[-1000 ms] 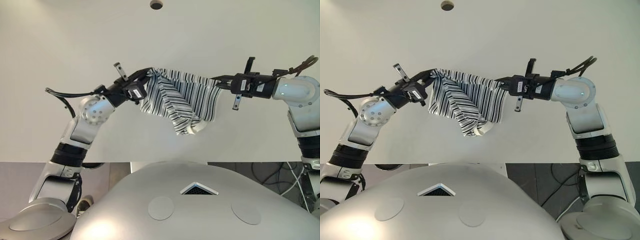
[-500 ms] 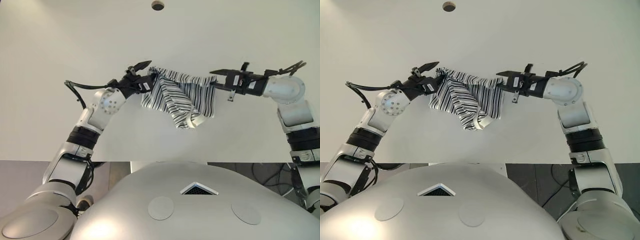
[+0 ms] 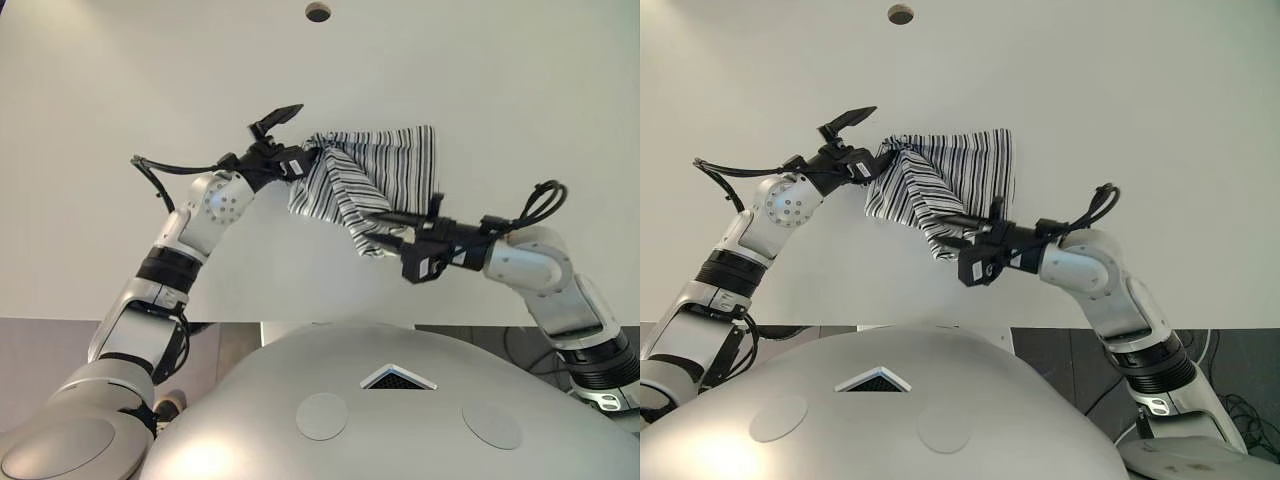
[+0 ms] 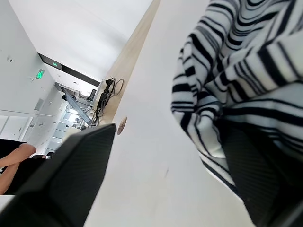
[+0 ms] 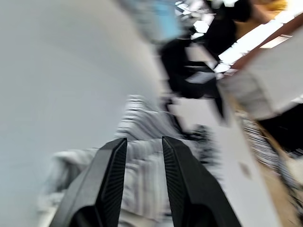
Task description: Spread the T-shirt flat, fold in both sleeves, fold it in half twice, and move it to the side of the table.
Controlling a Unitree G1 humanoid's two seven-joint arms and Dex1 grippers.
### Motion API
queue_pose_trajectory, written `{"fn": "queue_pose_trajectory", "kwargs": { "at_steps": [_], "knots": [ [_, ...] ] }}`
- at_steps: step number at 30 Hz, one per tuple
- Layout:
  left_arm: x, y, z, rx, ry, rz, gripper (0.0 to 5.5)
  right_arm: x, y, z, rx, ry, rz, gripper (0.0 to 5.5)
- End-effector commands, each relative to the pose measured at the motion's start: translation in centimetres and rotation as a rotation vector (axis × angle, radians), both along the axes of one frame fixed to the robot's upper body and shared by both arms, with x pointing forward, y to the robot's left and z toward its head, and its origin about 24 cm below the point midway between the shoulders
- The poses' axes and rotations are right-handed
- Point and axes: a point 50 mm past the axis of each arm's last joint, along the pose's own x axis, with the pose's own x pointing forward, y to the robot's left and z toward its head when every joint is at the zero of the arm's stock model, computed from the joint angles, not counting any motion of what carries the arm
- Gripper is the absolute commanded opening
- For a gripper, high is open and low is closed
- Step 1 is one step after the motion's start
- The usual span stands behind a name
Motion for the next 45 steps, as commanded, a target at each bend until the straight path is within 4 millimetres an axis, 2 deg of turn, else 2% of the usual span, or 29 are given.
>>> {"fn": "queue_pose_trajectory", "kwargs": {
  "at_steps": [1,9,13,17,20,26,31,36,42,45],
  "knots": [
    [-3.1,0.0,-4.2,0.119,0.193,-0.039,4.53,0.7,-0.8,-1.7,-0.153,-0.025,0.010,1.39],
    [-3.6,-0.1,-4.0,0.115,0.193,-0.056,5.38,2.3,-2.0,-3.0,-0.273,-0.098,-0.028,1.39],
    [-3.8,-0.1,-3.9,0.116,0.194,-0.062,5.39,1.8,-1.7,-3.7,-0.293,-0.056,0.004,1.39],
    [-3.9,0.0,-3.9,0.118,0.193,-0.063,5.40,1.0,-1.8,-4.1,-0.306,0.016,0.035,0.54],
    [-4.2,-0.1,-4.1,0.129,0.191,-0.068,5.40,1.0,-2.1,-2.9,-0.261,0.011,0.011,0.03],
    [-4.3,-0.1,-4.4,0.148,0.182,-0.068,5.40,3.1,-5.2,-0.3,-0.236,-0.032,-0.121,0.01],
    [-4.2,-0.2,-4.6,0.156,0.177,-0.068,5.40,4.2,-5.8,0.1,-0.205,-0.031,-0.166,0.01],
    [-4.3,-0.1,-4.7,0.157,0.174,-0.064,5.40,5.8,-6.0,1.6,-0.077,-0.042,-0.222,0.01],
    [-4.5,-0.4,-4.8,0.153,0.172,-0.068,5.40,7.1,-7.5,2.7,0.097,0.102,-0.260,0.01],
    [-4.5,-0.4,-4.7,0.143,0.169,-0.067,5.40,8.6,-8.4,1.9,0.106,0.133,-0.311,0.01]
  ]
}}
